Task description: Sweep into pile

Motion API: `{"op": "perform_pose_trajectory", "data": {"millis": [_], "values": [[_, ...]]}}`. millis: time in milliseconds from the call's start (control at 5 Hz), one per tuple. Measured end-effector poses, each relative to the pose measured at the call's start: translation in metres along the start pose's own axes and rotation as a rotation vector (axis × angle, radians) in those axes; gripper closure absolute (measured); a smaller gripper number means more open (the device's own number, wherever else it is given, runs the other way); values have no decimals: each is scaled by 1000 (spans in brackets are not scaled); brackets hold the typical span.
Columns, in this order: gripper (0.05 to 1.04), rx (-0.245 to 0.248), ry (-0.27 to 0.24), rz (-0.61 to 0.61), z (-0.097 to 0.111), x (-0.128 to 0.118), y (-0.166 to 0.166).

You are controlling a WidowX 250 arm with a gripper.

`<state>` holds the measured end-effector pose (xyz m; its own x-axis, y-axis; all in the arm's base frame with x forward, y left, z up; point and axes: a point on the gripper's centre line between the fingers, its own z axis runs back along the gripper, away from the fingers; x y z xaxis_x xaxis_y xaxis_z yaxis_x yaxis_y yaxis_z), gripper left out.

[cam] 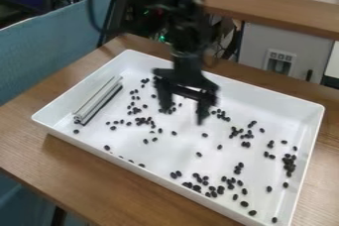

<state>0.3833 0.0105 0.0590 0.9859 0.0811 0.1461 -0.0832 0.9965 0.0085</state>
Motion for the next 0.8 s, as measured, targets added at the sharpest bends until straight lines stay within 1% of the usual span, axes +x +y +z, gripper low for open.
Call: {"op": "perform_pose_trajectory", "data": {"millis": [200,400,600,800], "values": [[83,33,-33,51,20,-11,52],[83,103,-37,55,32,-20,90],[83,121,-23,113,30,-24,127],[83,123,0,93,17,-24,131]]}}
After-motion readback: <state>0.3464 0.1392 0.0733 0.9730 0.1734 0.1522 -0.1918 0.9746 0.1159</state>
